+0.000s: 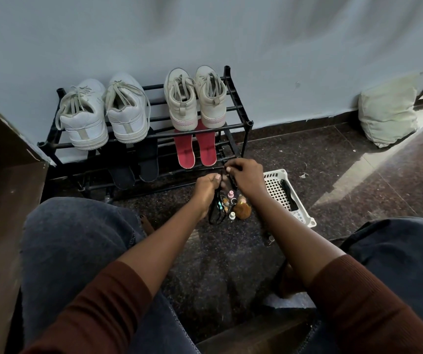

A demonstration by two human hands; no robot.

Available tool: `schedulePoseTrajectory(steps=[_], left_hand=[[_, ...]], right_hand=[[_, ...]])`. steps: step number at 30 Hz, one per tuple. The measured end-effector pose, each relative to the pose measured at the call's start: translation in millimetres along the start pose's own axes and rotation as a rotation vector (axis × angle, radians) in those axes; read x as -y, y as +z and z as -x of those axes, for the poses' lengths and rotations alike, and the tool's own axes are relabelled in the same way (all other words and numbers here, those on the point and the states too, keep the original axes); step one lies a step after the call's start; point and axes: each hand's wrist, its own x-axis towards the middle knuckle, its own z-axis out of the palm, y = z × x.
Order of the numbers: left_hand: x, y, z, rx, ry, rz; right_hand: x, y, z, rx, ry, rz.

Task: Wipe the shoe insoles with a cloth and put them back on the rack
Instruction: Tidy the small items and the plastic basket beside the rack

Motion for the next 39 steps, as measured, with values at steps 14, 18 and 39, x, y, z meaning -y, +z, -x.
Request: schedulePoseTrajectory(steps=[14,18,39], left_hand=[[-7,-9,-9,-0.025,-0.046,0.139],[-9,-8,-9,-0.046,-0.098,0.207],[-11,-51,-25,-0.358,-0.193,0.774]], right_hand=[[-22,44,6,0.346,0.188,-0.564],[-20,43,8,0.369,0.211,-0.615],[-74,7,24,0.550,0.384,-0.217]])
